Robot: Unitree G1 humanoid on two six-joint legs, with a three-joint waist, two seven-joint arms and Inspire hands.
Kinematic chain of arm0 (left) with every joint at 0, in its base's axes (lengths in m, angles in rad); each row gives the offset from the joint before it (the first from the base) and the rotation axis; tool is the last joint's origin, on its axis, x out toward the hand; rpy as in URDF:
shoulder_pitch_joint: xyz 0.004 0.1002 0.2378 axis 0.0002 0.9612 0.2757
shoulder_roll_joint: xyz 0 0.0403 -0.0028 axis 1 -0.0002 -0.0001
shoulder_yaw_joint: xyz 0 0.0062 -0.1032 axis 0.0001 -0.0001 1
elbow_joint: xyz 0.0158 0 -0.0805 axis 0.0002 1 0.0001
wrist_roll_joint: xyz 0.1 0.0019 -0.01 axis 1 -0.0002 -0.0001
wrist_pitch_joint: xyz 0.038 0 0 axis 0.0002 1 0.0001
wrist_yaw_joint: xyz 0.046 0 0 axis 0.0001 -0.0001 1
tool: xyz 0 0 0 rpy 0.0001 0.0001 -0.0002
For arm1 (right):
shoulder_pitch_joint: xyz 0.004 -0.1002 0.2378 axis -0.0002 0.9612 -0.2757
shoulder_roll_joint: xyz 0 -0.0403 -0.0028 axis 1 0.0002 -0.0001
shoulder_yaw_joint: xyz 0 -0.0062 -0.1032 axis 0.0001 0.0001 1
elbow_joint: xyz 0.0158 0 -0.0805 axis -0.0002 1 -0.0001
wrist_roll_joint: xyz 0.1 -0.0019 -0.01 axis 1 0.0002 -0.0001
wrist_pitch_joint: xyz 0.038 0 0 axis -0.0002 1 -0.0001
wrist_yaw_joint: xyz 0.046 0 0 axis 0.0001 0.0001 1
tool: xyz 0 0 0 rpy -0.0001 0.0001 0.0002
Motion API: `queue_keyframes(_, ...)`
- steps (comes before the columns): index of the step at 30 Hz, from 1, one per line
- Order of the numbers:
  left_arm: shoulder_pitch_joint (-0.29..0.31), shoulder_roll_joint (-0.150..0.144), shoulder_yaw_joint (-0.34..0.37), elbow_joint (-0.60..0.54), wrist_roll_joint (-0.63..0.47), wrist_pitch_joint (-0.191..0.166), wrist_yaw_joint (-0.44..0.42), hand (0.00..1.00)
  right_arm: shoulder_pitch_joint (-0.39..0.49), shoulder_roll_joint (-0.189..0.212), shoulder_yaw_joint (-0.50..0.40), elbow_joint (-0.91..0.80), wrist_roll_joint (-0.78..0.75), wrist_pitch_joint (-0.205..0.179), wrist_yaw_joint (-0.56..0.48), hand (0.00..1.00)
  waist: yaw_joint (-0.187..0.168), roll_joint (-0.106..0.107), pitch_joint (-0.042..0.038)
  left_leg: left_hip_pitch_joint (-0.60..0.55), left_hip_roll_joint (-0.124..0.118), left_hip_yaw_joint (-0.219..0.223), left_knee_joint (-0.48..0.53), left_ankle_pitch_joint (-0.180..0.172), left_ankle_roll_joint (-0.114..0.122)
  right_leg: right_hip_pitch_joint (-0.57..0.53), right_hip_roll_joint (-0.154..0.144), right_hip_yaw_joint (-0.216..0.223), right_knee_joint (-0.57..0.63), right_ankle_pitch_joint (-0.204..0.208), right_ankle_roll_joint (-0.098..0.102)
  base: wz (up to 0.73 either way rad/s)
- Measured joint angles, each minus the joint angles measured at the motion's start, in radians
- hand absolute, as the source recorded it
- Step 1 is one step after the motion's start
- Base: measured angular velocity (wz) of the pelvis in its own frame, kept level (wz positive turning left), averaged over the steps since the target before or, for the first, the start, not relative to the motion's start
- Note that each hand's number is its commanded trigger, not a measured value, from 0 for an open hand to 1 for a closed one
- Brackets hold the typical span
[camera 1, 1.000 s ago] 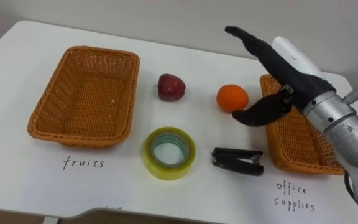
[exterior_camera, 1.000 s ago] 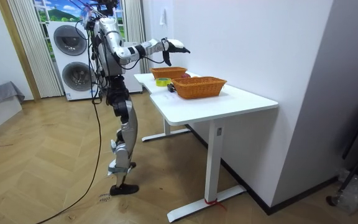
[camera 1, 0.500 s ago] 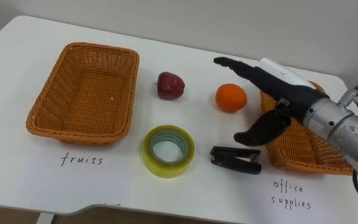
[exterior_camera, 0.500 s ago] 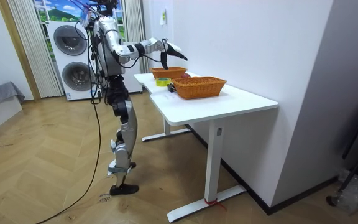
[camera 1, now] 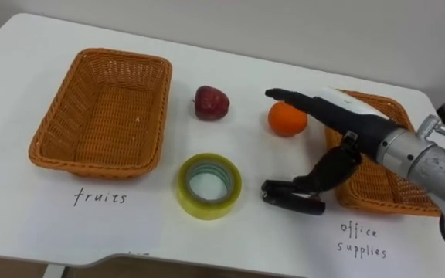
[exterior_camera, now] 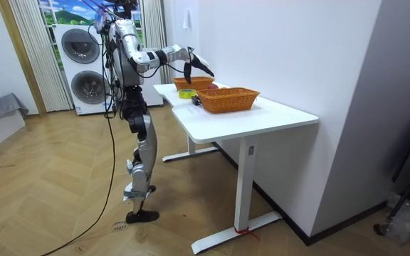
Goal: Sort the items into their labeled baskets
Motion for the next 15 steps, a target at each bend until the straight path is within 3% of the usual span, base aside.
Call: queue_keyframes(15,-0.031,0.002,-0.018,0.003,-0.004,0.005,0.004,0.00,0.034,0.007,0.049,0.008,-0.063,0.042,0.096,0.00,0.023,0.000,0.0005,0.000,0.002,0.003,-0.002,0.001,0.002,-0.004,0.002,0.007,-0.001,0.008,0.000,-0.01)
